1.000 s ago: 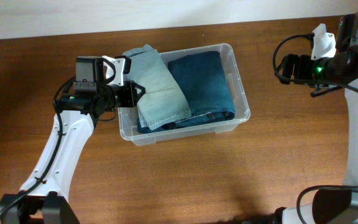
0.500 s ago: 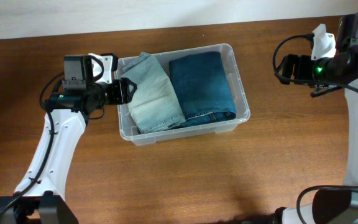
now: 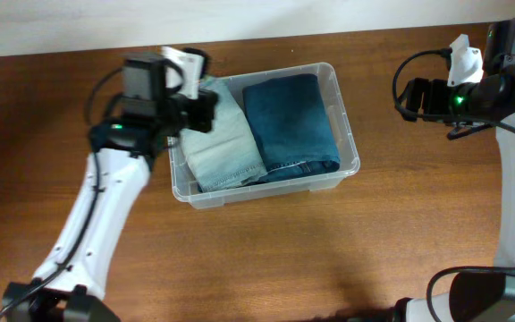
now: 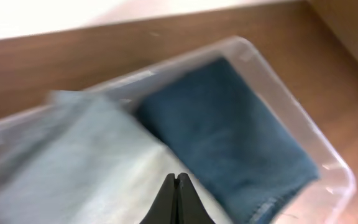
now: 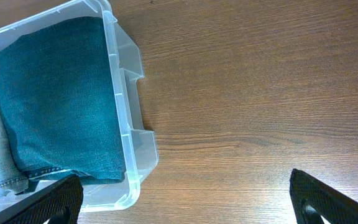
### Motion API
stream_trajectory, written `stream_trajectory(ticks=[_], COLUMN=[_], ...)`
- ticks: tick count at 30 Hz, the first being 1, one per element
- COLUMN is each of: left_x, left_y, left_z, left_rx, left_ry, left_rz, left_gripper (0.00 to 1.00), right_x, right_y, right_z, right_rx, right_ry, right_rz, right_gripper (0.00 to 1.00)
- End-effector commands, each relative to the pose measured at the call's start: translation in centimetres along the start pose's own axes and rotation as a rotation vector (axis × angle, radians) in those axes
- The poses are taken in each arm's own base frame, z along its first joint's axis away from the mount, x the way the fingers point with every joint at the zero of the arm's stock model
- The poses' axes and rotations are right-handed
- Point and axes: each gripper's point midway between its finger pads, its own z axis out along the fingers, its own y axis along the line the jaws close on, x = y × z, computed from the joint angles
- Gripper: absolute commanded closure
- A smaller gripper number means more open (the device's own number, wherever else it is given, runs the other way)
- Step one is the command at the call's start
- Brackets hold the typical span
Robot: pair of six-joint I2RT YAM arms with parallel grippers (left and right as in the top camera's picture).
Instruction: Pack container
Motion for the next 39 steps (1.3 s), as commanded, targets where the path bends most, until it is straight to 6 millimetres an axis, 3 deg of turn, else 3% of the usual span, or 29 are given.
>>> stream_trajectory(ticks=[1, 6, 12, 14, 17, 22, 27, 29, 31, 34, 35, 39], left_x=[1.8, 7.5, 17.4, 19.6, 20.5, 17.9, 10.3, 6.7, 3.1, -0.7, -1.6, -1.8], left_y=[-2.9, -5.6, -5.4, -4.9, -4.2, -3.8, -3.5, -3.1, -2.1, 0.0, 1.2, 5.4], left_z=[2.7, 6.0, 8.0, 8.0, 7.6, 6.9, 4.5, 2.8, 0.5, -3.0, -4.3, -6.5], left_rx=[0.064, 0.110, 0.085, 0.070, 0.055, 0.052, 0.031, -0.007, -0.077, -0.192, -0.235, -0.338], left_ry=[0.071, 0.271, 0.632, 0.718, 0.762, 0.687, 0.473, 0.374, 0.270, 0.144, 0.110, 0.093], left_rz=[0.040, 0.038, -0.040, -0.070, -0.097, -0.096, -0.036, 0.001, 0.038, 0.048, 0.038, -0.039], left_gripper=[0.99, 0.99, 0.99, 0.99, 0.99, 1.00, 0.99, 0.85, 0.66, 0.01, 0.01, 0.01], right_x=[0.0, 0.0, 0.0, 0.0, 0.0, 0.0, 0.0, 0.0, 0.0, 0.2, 0.1, -0.5], right_y=[-0.1, -0.1, -0.1, -0.1, -0.1, -0.1, -0.1, -0.1, 0.0, 0.8, 1.4, 2.4], right_z=[0.2, 0.2, 0.2, 0.2, 0.2, 0.2, 0.2, 0.2, 0.2, 0.4, 0.5, 1.0], right_rx=[0.001, 0.001, 0.001, 0.001, 0.001, 0.001, 0.001, 0.001, -0.001, -0.011, -0.013, 0.042], right_ry=[0.004, 0.004, 0.004, 0.004, 0.004, 0.004, 0.004, 0.004, 0.004, 0.014, 0.014, -0.006], right_rz=[-0.007, -0.007, -0.007, -0.007, -0.007, -0.007, -0.007, -0.007, -0.009, -0.078, -0.104, -0.169], right_gripper=[0.02, 0.02, 0.02, 0.02, 0.02, 0.02, 0.02, 0.02, 0.02, 0.02, 0.02, 0.02])
